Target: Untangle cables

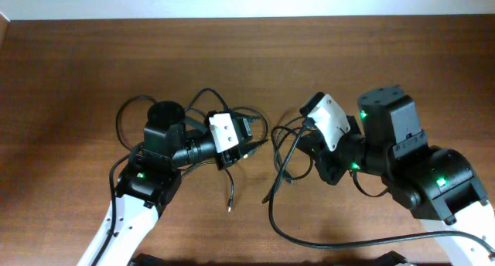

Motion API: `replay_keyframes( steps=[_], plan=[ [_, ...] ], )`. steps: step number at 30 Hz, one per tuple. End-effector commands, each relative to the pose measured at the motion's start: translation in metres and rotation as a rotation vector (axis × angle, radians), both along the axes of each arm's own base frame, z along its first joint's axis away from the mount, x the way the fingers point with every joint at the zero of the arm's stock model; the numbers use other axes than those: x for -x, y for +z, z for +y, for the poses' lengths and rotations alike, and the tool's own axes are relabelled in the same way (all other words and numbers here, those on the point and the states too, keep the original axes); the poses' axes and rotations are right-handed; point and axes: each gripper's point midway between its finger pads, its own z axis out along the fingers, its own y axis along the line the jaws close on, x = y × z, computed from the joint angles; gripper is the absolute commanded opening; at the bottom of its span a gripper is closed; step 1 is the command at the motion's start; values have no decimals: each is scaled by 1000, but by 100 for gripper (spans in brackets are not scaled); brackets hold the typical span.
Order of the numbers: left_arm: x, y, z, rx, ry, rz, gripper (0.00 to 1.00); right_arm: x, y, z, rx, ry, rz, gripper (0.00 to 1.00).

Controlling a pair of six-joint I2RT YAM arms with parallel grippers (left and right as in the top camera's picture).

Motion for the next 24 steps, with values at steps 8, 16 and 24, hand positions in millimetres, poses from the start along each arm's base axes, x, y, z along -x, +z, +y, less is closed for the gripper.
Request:
replay_keyframes(
  steps=[8,16,24],
  plan=[
    [17,-11,-48,15,-138,22,15,10,5,13,15,63,-39,4],
    [-12,-11,-35,-22,27,-23,0,-42,-3,-62,253,-456,-126,95],
    [-22,75,99,51,509,-184,0,-50,-36,-17,202,-291,13,96]
  ],
)
